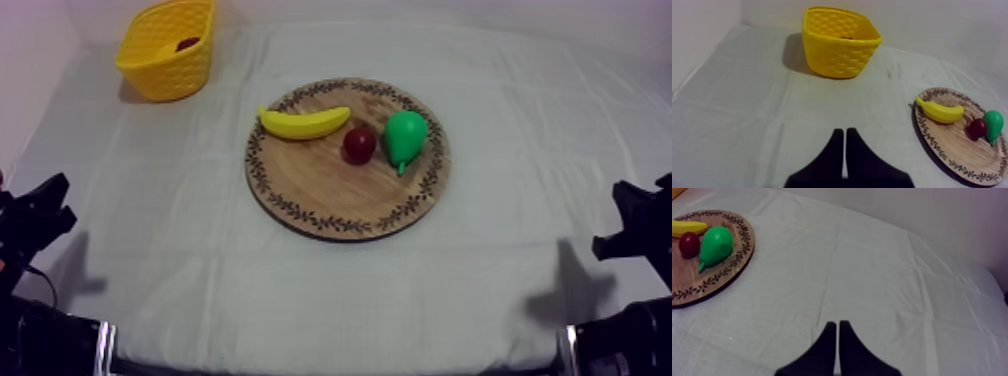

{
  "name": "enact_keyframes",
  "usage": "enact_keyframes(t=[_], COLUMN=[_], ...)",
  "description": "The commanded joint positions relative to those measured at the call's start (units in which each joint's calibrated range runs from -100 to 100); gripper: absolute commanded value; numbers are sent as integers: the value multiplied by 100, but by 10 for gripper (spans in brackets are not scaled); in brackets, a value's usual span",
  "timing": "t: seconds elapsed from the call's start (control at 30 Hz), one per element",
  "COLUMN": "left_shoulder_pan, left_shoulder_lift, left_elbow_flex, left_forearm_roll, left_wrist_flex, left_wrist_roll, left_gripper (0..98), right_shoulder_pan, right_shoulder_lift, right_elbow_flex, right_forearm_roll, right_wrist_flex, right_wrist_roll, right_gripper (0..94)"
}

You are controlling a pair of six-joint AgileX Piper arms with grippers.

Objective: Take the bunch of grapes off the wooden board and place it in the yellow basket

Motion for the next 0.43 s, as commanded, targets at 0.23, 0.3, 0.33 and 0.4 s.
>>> enact_keyframes(t=[0.23,0.3,0.33,0.4], left_shoulder_pan=[-6,-8,-9,-7], left_shoulder_lift=[-58,-62,-63,-60], left_elbow_flex=[13,13,13,13], left_forearm_roll=[-1,-1,-1,-1], left_wrist_flex=[-17,-18,-19,-19], left_wrist_roll=[1,3,2,0], left_gripper=[1,1,1,1], right_shoulder_pan=[0,0,0,0], right_shoulder_lift=[2,2,2,2], right_elbow_flex=[-1,-1,-1,-1], right_forearm_roll=[-1,-1,-1,-1], right_wrist_flex=[-1,-1,-1,-1], right_wrist_roll=[-1,0,1,-1], right_gripper=[3,3,3,3])
